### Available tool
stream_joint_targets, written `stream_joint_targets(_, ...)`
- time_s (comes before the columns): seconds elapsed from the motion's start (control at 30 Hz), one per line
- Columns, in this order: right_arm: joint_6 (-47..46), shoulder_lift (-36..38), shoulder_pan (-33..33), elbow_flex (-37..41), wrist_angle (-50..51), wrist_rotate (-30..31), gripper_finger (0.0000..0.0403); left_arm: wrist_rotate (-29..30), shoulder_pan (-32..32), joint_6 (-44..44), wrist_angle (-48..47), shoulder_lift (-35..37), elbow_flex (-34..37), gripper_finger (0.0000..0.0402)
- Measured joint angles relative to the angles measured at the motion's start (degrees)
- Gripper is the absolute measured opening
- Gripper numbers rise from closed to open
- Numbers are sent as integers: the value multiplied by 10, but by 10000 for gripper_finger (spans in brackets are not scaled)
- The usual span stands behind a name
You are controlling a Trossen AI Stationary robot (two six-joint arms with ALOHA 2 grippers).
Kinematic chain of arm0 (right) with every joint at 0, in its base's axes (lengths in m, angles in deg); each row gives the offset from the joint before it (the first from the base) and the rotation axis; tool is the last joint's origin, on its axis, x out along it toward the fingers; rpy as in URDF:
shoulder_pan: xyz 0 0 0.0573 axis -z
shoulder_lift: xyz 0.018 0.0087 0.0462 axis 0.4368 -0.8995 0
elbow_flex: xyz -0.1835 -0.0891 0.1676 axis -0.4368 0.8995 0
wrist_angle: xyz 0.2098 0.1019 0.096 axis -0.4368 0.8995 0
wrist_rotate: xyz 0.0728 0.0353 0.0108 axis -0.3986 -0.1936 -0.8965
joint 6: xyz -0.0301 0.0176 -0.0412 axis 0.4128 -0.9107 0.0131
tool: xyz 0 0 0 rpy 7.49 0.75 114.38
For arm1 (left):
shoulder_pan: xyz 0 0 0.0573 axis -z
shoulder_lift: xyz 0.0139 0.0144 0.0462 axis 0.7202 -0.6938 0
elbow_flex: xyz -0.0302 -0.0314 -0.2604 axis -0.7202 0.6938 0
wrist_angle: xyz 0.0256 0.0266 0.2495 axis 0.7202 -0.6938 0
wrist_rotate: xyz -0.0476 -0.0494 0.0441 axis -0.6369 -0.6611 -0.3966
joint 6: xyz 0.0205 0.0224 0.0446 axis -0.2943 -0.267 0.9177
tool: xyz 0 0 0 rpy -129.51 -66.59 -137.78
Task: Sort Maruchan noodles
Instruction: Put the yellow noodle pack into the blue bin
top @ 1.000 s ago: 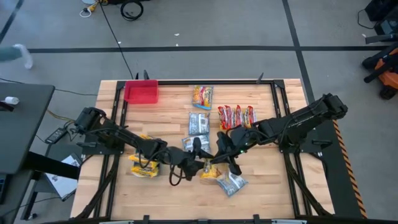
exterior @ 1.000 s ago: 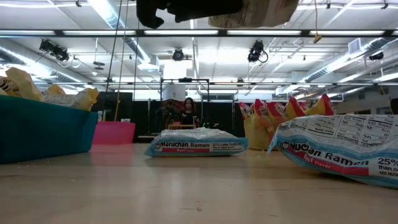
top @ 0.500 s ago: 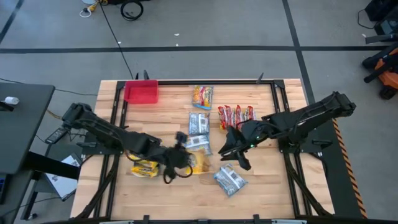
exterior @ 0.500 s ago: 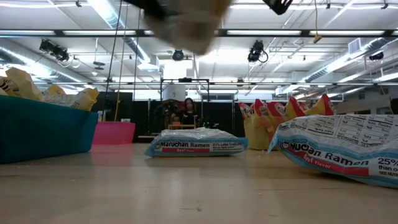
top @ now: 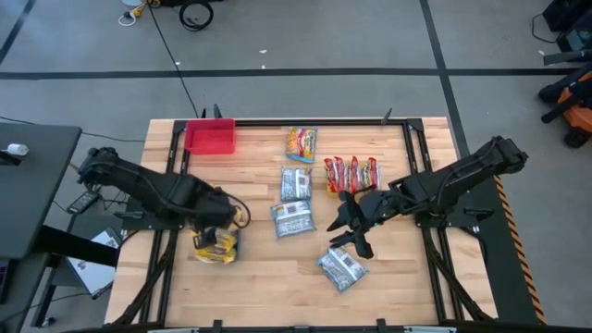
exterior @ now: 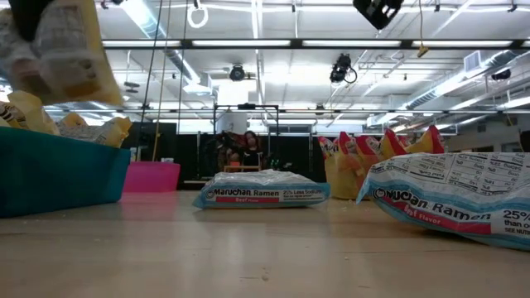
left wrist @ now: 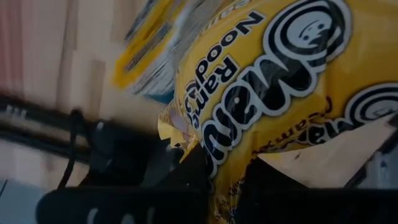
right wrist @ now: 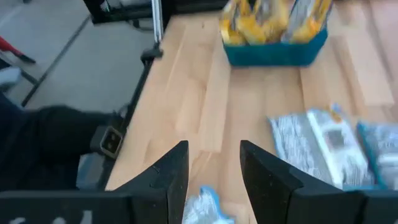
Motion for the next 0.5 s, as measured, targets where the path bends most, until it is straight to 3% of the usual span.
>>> stream_joint_targets(0.17, -24, -11, -19, 26, -22, 2, 149, -31, -57, 32, 9, 2, 48, 42)
stream_joint_targets(0.37, -79, -18, -54, 58, -20, 2, 148, -145, -113, 80, 65, 2, 142, 42)
stream_joint_targets(0.5, -97, -16, -77, 76, -41, 23, 148, -151, -124, 117, 97, 2, 168, 42)
